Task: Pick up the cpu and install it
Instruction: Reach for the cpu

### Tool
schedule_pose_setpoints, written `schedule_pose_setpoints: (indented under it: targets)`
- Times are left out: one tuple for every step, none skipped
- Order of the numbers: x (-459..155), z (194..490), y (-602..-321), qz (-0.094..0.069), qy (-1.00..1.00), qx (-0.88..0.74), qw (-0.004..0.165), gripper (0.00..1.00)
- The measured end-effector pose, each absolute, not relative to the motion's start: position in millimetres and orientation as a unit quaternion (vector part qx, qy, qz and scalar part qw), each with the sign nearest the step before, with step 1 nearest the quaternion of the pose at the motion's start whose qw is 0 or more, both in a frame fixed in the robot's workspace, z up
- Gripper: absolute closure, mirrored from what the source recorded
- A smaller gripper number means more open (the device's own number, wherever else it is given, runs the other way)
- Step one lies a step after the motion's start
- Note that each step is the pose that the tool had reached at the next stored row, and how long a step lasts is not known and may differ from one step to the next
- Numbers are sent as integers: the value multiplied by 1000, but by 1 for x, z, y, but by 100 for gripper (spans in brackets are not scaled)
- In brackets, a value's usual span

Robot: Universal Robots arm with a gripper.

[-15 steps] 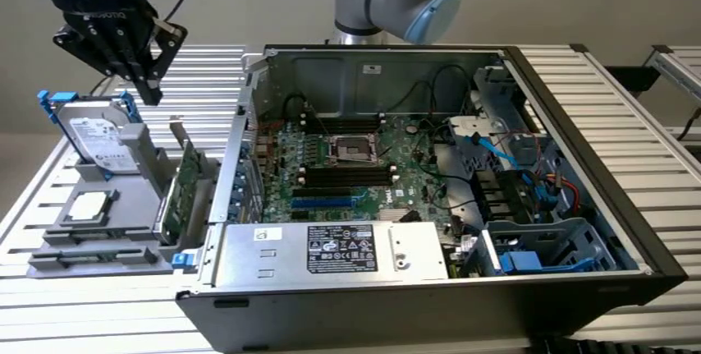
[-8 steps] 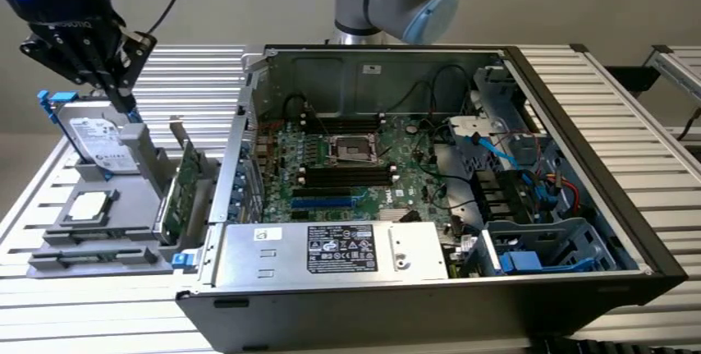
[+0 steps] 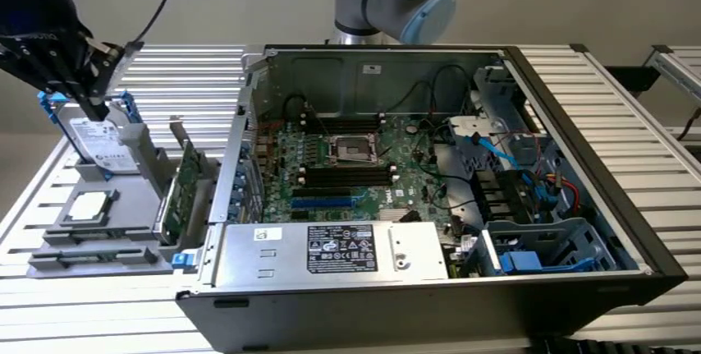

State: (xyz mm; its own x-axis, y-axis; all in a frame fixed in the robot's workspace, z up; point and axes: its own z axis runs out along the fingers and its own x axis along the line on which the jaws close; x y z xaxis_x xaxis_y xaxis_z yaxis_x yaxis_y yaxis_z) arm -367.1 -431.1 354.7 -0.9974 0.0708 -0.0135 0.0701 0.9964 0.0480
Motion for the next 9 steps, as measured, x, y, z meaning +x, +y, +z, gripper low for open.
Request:
schedule_pose_setpoints:
  targets:
    - [-372, 353, -431, 24, 999, 35, 8, 89]
    - [-376, 352, -431, 24, 999, 35, 8, 89]
    - [-381, 350, -431, 24, 999, 35, 8, 89]
    - [-385, 349, -431, 24, 999, 35, 8, 89]
    - [-390, 348, -431, 24, 999, 35, 8, 89]
    - [-394, 346, -431, 24, 999, 35, 8, 89]
    - [-399, 345, -431, 24, 999, 35, 8, 89]
    - [-403, 343, -431, 24, 999, 35, 8, 89]
    - [-408, 342, -431, 24, 999, 35, 8, 89]
